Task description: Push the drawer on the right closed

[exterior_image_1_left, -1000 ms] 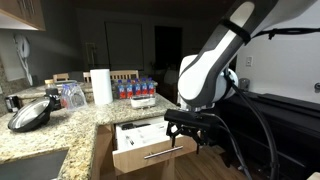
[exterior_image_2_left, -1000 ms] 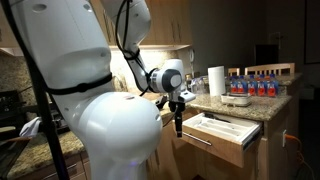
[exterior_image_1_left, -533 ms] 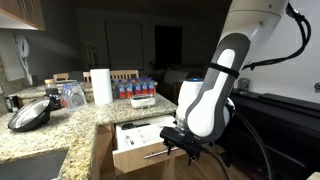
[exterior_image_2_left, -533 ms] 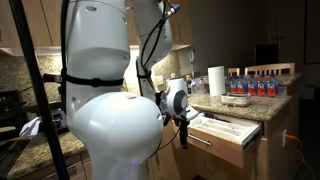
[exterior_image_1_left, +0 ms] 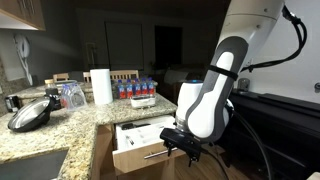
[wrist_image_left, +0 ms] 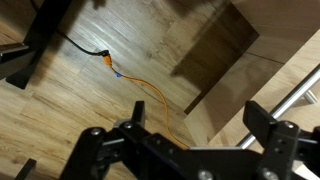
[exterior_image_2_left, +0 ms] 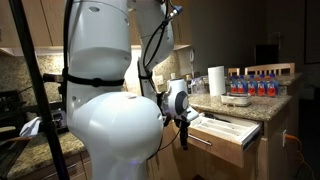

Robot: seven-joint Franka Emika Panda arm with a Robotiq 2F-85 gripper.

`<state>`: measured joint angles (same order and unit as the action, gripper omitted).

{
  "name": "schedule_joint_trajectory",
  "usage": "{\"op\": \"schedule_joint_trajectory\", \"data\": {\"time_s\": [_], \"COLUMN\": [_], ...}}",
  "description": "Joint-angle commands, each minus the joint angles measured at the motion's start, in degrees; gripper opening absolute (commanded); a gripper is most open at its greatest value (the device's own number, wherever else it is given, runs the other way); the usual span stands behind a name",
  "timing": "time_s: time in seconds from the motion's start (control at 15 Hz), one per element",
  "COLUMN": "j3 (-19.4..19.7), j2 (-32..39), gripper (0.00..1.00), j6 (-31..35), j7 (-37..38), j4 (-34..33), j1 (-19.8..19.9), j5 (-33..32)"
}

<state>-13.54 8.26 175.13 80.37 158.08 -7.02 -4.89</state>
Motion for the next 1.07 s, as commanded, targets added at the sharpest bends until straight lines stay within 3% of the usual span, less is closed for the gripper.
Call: {"op": "schedule_joint_trajectory", "data": {"time_s": [0.0, 0.27, 0.67, 0.73, 1.0], "j3": [-0.80, -2.39, 10.04, 12.38, 14.94], "j2": [4.42, 9.46, 15.13, 16.31, 21.44], "gripper": [1.00, 1.00, 1.00, 1.00, 1.00], "j6": [-1.60, 1.43, 1.72, 1.67, 1.93], "j7": [0.10, 0.92, 5.33, 2.01, 1.53], "j4": [-1.65, -4.32, -11.28, -12.36, -16.51], "j1": [0.39, 0.91, -10.24, -13.33, -16.89], "j5": [1.32, 3.19, 0.15, 4.85, 8.68]}}
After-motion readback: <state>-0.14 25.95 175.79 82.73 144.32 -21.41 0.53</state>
